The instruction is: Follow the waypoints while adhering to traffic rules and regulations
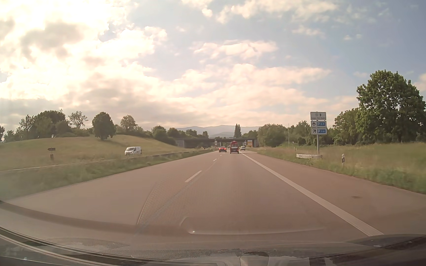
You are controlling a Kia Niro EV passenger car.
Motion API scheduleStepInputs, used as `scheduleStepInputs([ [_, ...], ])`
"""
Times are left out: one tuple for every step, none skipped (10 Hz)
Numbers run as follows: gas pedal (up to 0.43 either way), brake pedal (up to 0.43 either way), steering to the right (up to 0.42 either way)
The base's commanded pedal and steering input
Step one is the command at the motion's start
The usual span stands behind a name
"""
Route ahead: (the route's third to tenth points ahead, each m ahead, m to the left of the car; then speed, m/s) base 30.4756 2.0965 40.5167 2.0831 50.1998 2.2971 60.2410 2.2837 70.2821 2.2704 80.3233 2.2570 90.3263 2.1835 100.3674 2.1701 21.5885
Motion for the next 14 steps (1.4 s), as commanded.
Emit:
scheduleStepInputs([
  [0.079,0.0,-0.001],
  [0.079,0.0,-0.001],
  [0.079,0.0,-0.001],
  [0.079,0.0,-0.001],
  [0.079,0.0,-0.001],
  [0.087,0.0,-0.001],
  [0.098,0.0,-0.001],
  [0.11,0.0,-0.001],
  [0.118,0.0,-0.001],
  [0.118,0.0,-0.001],
  [0.13,0.0,-0.001],
  [0.13,0.0,-0.001],
  [0.13,0.0,-0.001],
  [0.138,0.0,-0.001],
])
